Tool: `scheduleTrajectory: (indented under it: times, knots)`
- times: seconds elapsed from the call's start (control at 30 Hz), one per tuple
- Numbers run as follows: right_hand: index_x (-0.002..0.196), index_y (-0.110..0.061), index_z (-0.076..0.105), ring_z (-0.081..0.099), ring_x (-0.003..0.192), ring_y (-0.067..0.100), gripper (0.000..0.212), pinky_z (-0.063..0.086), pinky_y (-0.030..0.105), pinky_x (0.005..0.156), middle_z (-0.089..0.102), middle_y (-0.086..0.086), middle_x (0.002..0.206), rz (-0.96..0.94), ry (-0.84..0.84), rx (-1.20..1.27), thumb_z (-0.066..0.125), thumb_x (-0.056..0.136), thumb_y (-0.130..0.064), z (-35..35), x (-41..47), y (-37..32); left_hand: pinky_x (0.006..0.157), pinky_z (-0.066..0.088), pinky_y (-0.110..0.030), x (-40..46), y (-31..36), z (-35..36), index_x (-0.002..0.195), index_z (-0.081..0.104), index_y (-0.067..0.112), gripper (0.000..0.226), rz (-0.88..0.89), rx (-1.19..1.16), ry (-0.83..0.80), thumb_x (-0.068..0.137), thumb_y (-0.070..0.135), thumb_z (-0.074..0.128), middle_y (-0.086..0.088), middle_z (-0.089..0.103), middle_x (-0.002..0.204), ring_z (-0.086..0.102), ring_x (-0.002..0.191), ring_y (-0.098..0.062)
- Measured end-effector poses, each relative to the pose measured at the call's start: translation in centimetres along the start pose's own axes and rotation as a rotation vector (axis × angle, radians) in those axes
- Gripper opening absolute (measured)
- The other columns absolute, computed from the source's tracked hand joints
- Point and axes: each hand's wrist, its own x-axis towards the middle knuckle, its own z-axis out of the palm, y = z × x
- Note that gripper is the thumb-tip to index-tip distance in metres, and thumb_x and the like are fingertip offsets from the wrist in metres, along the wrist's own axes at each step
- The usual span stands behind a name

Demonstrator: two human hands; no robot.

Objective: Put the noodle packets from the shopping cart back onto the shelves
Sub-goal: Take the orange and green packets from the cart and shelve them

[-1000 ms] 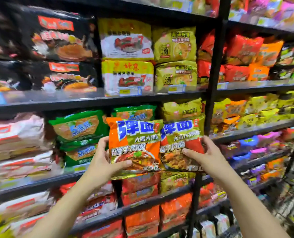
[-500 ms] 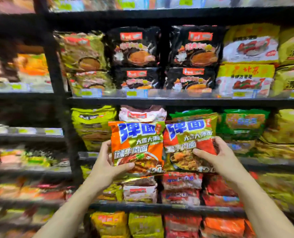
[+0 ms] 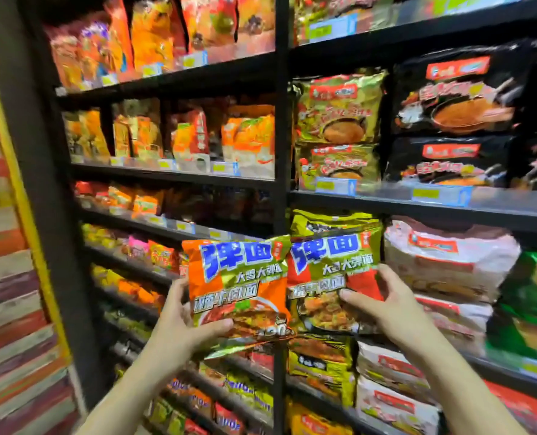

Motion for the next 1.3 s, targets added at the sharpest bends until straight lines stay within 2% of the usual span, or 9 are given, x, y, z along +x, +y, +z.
scheduleTrajectory:
  times: [0.1,0.2,0.33,0.47,0.6,0.73,0.83,1.07,1.3]
  knots:
    - [0.111,-0.029,0.063,0.075,0.094,0.012,0.043,0.06,0.038,0.085,0.077,-0.009,0.105,-0.015,-0.068,0.028,0.088,0.076,-0.028,4.2,3.0,0.1,0.075,0.063,-0.035,1.1,0.1,-3.7,0.126,0.044,0.037,0.08,-0.003,0.014,0.084,0.067,0.003,0.086,0.0,0.076,0.11,0.075,0.099,-0.02]
    - [0.115,-0.031,0.061,0.074,0.095,0.008,0.047,0.061,0.036,0.086,0.076,-0.012,0.106,-0.023,-0.139,0.042,0.088,0.076,-0.031,8.4,6.3,0.5,0.086,0.06,-0.049,3.0,-0.6,-7.2,0.131,0.044,0.034,0.084,-0.007,0.025,0.168,0.065,0.005,0.089,-0.003,0.074,0.114,0.075,0.103,-0.024]
    - [0.115,-0.028,0.061,0.074,0.093,0.004,0.047,0.059,0.025,0.08,0.076,-0.009,0.107,-0.045,-0.189,0.064,0.088,0.077,-0.03,13.7,11.6,1.0,0.086,0.06,-0.051,7.2,-1.6,-11.0,0.125,0.048,0.034,0.075,-0.009,0.035,0.234,0.069,0.001,0.085,-0.005,0.074,0.116,0.074,0.104,-0.028]
    - [0.116,-0.034,0.057,0.073,0.095,0.004,0.049,0.062,0.035,0.086,0.073,-0.009,0.11,-0.033,-0.228,0.071,0.088,0.078,-0.034,18.0,17.1,1.4,0.075,0.064,-0.044,12.5,-2.5,-14.4,0.124,0.049,0.032,0.082,-0.005,0.024,0.267,0.061,0.007,0.096,-0.006,0.075,0.112,0.075,0.101,-0.028]
    - [0.114,-0.034,0.057,0.071,0.092,-0.002,0.049,0.06,0.027,0.082,0.073,-0.011,0.109,-0.033,-0.225,0.067,0.088,0.077,-0.034,21.0,21.6,2.2,0.088,0.058,-0.058,17.3,-3.5,-16.9,0.123,0.05,0.033,0.08,-0.004,0.011,0.264,0.063,0.006,0.095,-0.007,0.074,0.116,0.073,0.105,-0.032]
    - [0.118,-0.034,0.057,0.071,0.096,0.001,0.057,0.06,0.037,0.089,0.072,-0.011,0.113,-0.017,-0.217,0.054,0.089,0.072,-0.04,23.0,24.6,3.0,0.084,0.061,-0.053,21.0,-5.0,-18.9,0.124,0.05,0.032,0.085,-0.012,-0.012,0.222,0.055,0.013,0.097,-0.009,0.072,0.12,0.072,0.108,-0.033]
    - [0.119,-0.036,0.055,0.071,0.098,0.002,0.061,0.061,0.038,0.089,0.071,-0.012,0.114,0.02,-0.226,0.048,0.089,0.069,-0.044,24.1,26.2,3.2,0.082,0.063,-0.047,23.5,-6.0,-20.3,0.126,0.048,0.027,0.084,-0.006,-0.031,0.208,0.061,0.002,0.095,-0.011,0.072,0.119,0.072,0.108,-0.033]
    - [0.117,-0.033,0.057,0.074,0.094,0.005,0.058,0.062,0.028,0.073,0.073,-0.01,0.11,0.069,-0.16,0.072,0.087,0.067,-0.036,26.7,28.2,2.8,0.074,0.064,-0.038,28.4,-7.2,-23.1,0.126,0.048,0.022,0.078,0.026,-0.036,0.112,0.063,-0.009,0.081,-0.009,0.074,0.114,0.074,0.102,-0.03]
    - [0.114,-0.028,0.06,0.076,0.09,0.012,0.058,0.062,0.033,0.073,0.077,-0.009,0.1,0.118,0.0,0.025,0.088,0.063,-0.033,31.7,29.4,1.6,0.078,0.064,-0.041,34.3,-8.0,-29.7,0.124,0.05,0.031,0.112,-0.013,-0.06,-0.089,0.027,0.034,0.105,-0.007,0.074,0.116,0.073,0.105,-0.03]
